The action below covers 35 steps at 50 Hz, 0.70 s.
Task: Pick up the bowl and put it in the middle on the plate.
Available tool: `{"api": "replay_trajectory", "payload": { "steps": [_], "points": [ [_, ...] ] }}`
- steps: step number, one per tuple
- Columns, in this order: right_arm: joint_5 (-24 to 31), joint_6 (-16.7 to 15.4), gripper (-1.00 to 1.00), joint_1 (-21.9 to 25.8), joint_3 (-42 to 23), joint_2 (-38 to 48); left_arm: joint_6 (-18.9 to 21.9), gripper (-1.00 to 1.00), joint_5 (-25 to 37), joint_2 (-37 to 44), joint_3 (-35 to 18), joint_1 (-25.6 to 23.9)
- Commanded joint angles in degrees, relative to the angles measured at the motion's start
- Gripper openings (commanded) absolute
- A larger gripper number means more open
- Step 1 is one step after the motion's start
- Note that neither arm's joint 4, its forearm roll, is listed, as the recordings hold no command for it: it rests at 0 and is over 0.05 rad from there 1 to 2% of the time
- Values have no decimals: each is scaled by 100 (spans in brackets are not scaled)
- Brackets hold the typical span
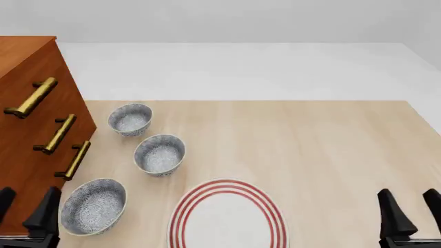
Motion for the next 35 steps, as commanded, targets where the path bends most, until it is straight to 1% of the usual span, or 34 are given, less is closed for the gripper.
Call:
{"api": "replay_trajectory", "payload": {
  "steps": [1, 3, 4, 5, 8, 10, 14, 16, 17, 19, 23, 28, 29, 30, 31, 32, 33, 34, 35],
  "points": [
    [2, 38, 100, -2, -24, 53, -352, 100, -115, -53, 16, 86],
    [30, 15, 100, 1, -33, 18, -359, 100, 2, -115, -58, 41],
    [15, 39, 100, -2, -27, 42, -474, 100, -59, -52, -44, 52],
    [28, 64, 100, -1, -21, 37, -501, 100, -1, 81, -189, -70],
    [54, 49, 100, 1, -33, 16, -482, 100, -94, 218, -202, -189],
    [50, 25, 100, 4, -33, 4, -441, 100, -6, 188, -291, -289],
    [47, 69, 100, 0, -23, 28, -419, 100, 335, 207, -656, -348],
    [61, 55, 100, 2, -35, 15, -528, 100, 603, 250, -952, -347],
    [52, 42, 100, 3, -30, 10, -537, 100, 650, 257, -1001, -366],
    [31, 24, 100, 4, -21, 9, -423, 100, 726, 355, -1142, -535],
    [35, 70, 100, 1, -23, 40, -366, 100, 930, 478, -1447, -601],
    [55, 26, 100, 5, -35, 1, -199, 100, 990, 868, -1736, -669],
    [46, 37, 100, 5, -30, 12, -235, 100, 982, 931, -1775, -717],
    [42, 63, 100, 2, -29, 34, -430, 100, 916, 1298, -1837, -929],
    [50, 66, 100, 2, -32, 32, -428, 100, 874, 1425, -1849, -1006],
    [58, 65, 100, 3, -36, 26, -325, 100, 830, 1558, -1853, -1075],
    [61, 52, 100, 4, -38, 16, -66, 100, 777, 1784, -1895, -1241],
    [52, 36, 100, 6, -36, 12, 71, 100, 760, 1851, -1946, -1380],
    [53, 26, 100, 6, -39, 6, 77, 100, 745, 1866, -1972, -1415]
  ]
}}
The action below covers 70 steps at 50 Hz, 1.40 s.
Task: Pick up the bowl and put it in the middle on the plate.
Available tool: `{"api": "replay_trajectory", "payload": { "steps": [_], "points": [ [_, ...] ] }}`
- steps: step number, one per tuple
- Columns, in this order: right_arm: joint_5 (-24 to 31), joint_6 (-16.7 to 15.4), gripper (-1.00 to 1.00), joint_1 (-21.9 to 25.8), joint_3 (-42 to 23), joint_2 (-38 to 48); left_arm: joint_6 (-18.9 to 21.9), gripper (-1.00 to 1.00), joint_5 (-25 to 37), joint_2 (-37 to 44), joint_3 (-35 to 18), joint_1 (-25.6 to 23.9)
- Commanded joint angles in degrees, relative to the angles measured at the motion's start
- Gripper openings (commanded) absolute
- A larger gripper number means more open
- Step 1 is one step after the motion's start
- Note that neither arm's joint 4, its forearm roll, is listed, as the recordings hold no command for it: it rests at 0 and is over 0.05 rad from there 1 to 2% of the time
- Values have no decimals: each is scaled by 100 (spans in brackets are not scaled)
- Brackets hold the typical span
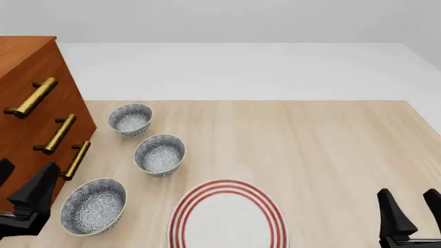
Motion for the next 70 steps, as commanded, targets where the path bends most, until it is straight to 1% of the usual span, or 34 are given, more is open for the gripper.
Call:
{"api": "replay_trajectory", "payload": {
  "steps": [1, 2, 4, 7, 8, 12, 13, 14, 16, 20, 21, 22, 23, 24, 25, 26, 27, 28, 30, 32, 38, 41, 43, 44, 45, 51, 53, 56, 61, 63, 65, 67, 68, 70],
  "points": [
    [8, -22, 100, 4, -9, -15, 264, 100, 34, 996, -586, -700],
    [22, -14, 100, 3, -18, -14, 168, 100, 6, 1109, -616, -708],
    [12, 13, 100, 1, -10, 7, 155, 100, 1, 1420, -701, -820],
    [10, 17, 100, 1, -11, 13, 156, 100, -30, 1508, -727, -887],
    [-17, -17, 100, 5, -1, 7, -128, 100, -74, 1897, -883, -888],
    [10, 2, 100, 3, -16, 8, 212, 100, -118, 2227, -1069, -1206],
    [-11, 16, 100, 3, -13, 36, 12, 100, -107, 2368, -1117, -1260],
    [-26, 16, 100, 2, -7, 45, -322, 100, -92, 2494, -1135, -1200],
    [-10, -2, 100, 4, -10, 19, -522, 100, -121, 2739, -1239, -1105],
    [-16, -15, 100, 6, -9, 14, -284, 100, -163, 3099, -1414, -1168],
    [-25, -1, 100, 5, -6, 30, -341, 100, -147, 3252, -1455, -1197],
    [-32, 12, 100, 4, -6, 46, -550, 100, -150, 3474, -1470, -1332],
    [-33, 14, 100, 4, -8, 51, -447, 100, -118, 3453, -1512, -1440],
    [-10, 6, 100, 5, -17, 30, -332, 100, -68, 3768, -1589, -1410],
    [-18, 1, 100, 6, -12, 31, -267, 100, -90, 3799, -1597, -1390],
    [-37, -11, 100, 7, -5, 34, -28, 100, -76, 3944, -1632, -1293],
    [-45, -19, 100, 8, -2, 34, 79, 100, -85, 4093, -1670, -1339],
    [-48, -18, 100, 8, 0, 36, 338, 100, -79, 4190, -1744, -1421],
    [-29, -2, 100, 7, -10, 39, 363, 100, 24, 4331, -1874, -1517],
    [-54, 13, 100, 6, -1, 65, 204, 100, 139, 4607, -1981, -1577],
    [-98, -17, 100, 10, 12, 74, 422, 100, 270, 5032, -2088, -1688],
    [-73, 10, 100, 8, 2, 78, 402, 100, 296, 5093, -2120, -1739],
    [-86, 8, 100, 8, 5, 87, 124, 100, 351, 5208, -2173, -1842],
    [-85, -2, 100, 10, 6, 77, 251, 100, 329, 5301, -2175, -1810],
    [-63, -14, 100, 11, 0, 53, 486, 100, 329, 5414, -2205, -1789],
    [-62, 10, 100, 9, 4, 65, 733, 100, 675, 5832, -2616, -1936],
    [-28, -4, 100, 11, -9, 32, 676, 100, 807, 5924, -2786, -1892],
    [-20, -13, 100, 12, -8, 18, 788, 100, 974, 6106, -2971, -1936],
    [-58, 6, 100, 11, 3, 57, 660, 100, 1193, 6312, -3083, -2113],
    [-55, -11, 100, 13, 7, 39, 649, 100, 1287, 6378, -3116, -2149],
    [-37, -15, 100, 14, 1, 25, 749, 100, 1324, 6404, -3088, -2286],
    [-29, 0, 100, 13, -3, 30, 689, 100, 1366, 6417, -3102, -2252],
    [-45, 9, 100, 13, 2, 47, 725, 100, 1381, 6431, -3114, -2243],
    [-19, 2, 100, 14, -7, 26, 996, 100, 1369, 6541, -3080, -2165]
  ]
}}
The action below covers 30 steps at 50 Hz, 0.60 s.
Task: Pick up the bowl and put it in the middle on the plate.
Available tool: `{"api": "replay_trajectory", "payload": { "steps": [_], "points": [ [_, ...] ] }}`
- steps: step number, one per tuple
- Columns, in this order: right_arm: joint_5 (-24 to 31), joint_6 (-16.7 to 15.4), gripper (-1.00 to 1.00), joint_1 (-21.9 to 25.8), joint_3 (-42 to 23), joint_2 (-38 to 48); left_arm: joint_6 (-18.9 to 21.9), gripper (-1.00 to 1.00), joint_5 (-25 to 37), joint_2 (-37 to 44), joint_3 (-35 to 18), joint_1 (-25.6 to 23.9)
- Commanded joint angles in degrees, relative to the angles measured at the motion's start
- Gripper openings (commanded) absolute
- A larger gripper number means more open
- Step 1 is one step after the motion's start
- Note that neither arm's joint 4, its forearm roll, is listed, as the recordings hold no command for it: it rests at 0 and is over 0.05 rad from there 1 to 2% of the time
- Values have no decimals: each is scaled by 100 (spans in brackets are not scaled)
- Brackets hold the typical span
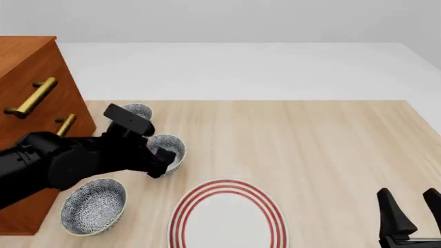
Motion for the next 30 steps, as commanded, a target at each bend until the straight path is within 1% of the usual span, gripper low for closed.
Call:
{"api": "replay_trajectory", "payload": {
  "steps": [1, 2, 3, 6, 9, 10, 11, 13, 14, 15, 17, 18, 20, 22, 24, 25, 26, 30],
  "points": [
    [27, -2, 100, 2, -8, -22, 346, 100, 279, 398, -168, -124],
    [34, -6, 100, 2, -10, -30, 332, 100, 282, 409, -179, -121],
    [17, -13, 100, 3, -3, -24, 423, 100, 288, 465, -187, -76],
    [-40, 5, 100, 2, 10, 33, 894, 100, 228, 593, -156, 110],
    [-16, 8, 100, 3, 7, 14, 901, 100, 194, 677, -186, 128],
    [10, 0, 100, 3, 0, -12, 964, 100, 198, 707, -226, 173],
    [26, -5, 100, 4, -6, -26, 1103, 100, 169, 711, -225, 212],
    [7, -11, 100, 4, 1, -17, 1522, 100, 20, 670, -207, 229],
    [-7, -6, 100, 4, 4, -3, 1579, 100, -39, 679, -236, 299],
    [-30, 1, 100, 4, 12, 17, 1549, 100, -33, 731, -284, 304],
    [-12, 9, 100, 3, 6, 11, 1721, 100, -127, 736, -232, 241],
    [-16, 8, 100, 3, 8, 11, 1884, 100, -225, 752, -174, 226],
    [16, -4, 100, 5, -2, -18, 2045, 100, -351, 863, -139, 282],
    [-17, -10, 100, 6, 9, 0, 2194, 100, -410, 939, -100, 176],
    [-4, -2, 100, 5, 2, -2, 2274, 100, -433, 1114, -52, 124],
    [8, 5, 100, 5, -2, -5, 2067, 100, -380, 1153, -128, 42],
    [3, 9, 100, 4, 0, 1, 2022, 100, -366, 1136, -172, -28],
    [13, -5, 100, 6, -3, -15, 2218, 100, -364, 1206, -181, -79]
  ]
}}
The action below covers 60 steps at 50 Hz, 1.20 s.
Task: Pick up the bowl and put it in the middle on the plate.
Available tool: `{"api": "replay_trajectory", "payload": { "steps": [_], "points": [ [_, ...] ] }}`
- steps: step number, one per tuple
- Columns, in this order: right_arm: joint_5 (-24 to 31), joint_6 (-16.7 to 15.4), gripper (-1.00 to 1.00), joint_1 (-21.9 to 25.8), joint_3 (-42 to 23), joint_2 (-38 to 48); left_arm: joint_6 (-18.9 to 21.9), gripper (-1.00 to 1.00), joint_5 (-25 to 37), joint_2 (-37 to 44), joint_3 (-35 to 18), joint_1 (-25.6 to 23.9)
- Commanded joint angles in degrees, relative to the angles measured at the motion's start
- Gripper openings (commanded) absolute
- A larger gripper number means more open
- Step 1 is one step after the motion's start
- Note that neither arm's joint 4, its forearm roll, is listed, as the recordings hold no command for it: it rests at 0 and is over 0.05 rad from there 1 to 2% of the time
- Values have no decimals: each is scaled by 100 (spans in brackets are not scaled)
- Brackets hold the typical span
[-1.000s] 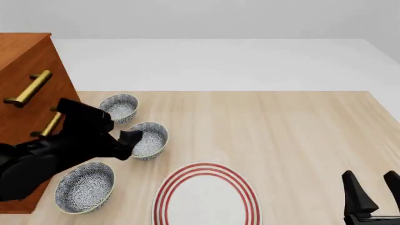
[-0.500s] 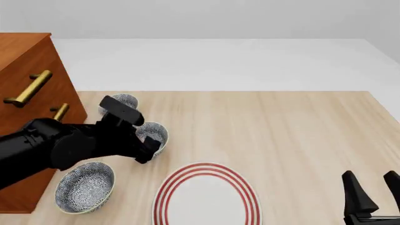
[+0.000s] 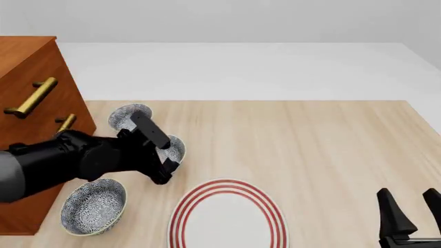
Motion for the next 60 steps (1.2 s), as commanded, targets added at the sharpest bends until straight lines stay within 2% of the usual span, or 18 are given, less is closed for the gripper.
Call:
{"api": "replay_trajectory", "payload": {
  "steps": [1, 9, 26, 27, 34, 41, 45, 60],
  "points": [
    [20, -9, 100, 2, -7, -19, 412, 100, -109, 322, -51, -183],
    [40, -2, 100, 3, -16, -26, 549, 100, -60, 521, -75, -229],
    [-4, 4, 100, 4, 2, 5, 1026, 100, -124, 867, -145, 191],
    [-1, 5, 100, 4, 2, 3, 1215, 100, -205, 917, -64, 295],
    [-6, -2, 100, 5, 4, 0, 1008, 100, -288, 1041, -9, 203],
    [22, -5, 100, 6, -4, -21, 1102, 100, -476, 1212, 152, 269],
    [32, -4, 100, 7, -8, -27, 929, 100, -417, 1216, 183, 153],
    [-8, 2, 100, 7, 3, 6, 1071, 100, -633, 1400, 256, 416]
  ]
}}
